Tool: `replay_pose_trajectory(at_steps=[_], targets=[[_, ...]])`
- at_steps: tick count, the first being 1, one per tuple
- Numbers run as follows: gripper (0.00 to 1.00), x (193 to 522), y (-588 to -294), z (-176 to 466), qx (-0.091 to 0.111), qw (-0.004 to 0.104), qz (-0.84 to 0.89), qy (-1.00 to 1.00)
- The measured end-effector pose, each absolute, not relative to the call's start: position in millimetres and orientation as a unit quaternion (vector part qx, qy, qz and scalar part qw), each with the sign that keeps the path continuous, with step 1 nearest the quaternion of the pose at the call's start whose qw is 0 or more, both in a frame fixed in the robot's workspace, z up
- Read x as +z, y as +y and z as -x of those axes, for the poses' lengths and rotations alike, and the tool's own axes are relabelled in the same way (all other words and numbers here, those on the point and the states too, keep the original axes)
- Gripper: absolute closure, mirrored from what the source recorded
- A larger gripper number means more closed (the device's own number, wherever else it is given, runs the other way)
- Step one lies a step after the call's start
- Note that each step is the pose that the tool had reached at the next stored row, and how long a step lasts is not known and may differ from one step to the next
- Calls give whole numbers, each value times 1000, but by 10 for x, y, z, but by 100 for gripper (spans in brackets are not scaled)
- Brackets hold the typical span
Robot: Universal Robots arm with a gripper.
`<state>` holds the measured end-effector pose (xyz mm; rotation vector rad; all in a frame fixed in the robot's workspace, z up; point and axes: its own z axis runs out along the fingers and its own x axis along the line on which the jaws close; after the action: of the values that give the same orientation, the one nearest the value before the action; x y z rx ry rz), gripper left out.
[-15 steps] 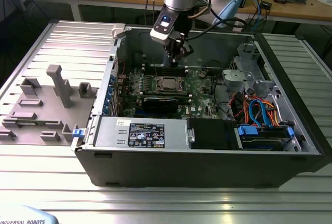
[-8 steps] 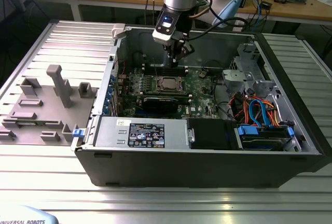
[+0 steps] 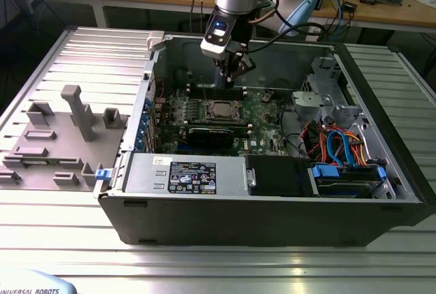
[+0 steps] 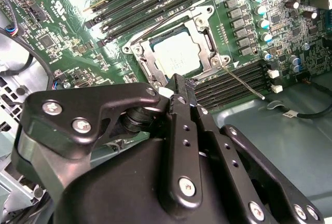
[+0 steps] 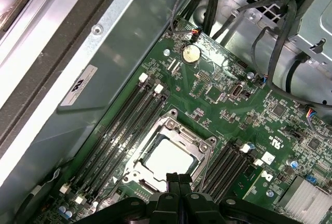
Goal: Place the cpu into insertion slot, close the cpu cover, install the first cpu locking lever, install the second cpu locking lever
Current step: 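Install the first cpu locking lever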
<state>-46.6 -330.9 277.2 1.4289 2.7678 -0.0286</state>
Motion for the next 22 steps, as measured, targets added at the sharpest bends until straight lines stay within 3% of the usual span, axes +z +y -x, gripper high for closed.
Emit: replay_pose_trajectory(at_steps=[22], targets=[[89,2772,-3309,466,-9,14,-425,905]])
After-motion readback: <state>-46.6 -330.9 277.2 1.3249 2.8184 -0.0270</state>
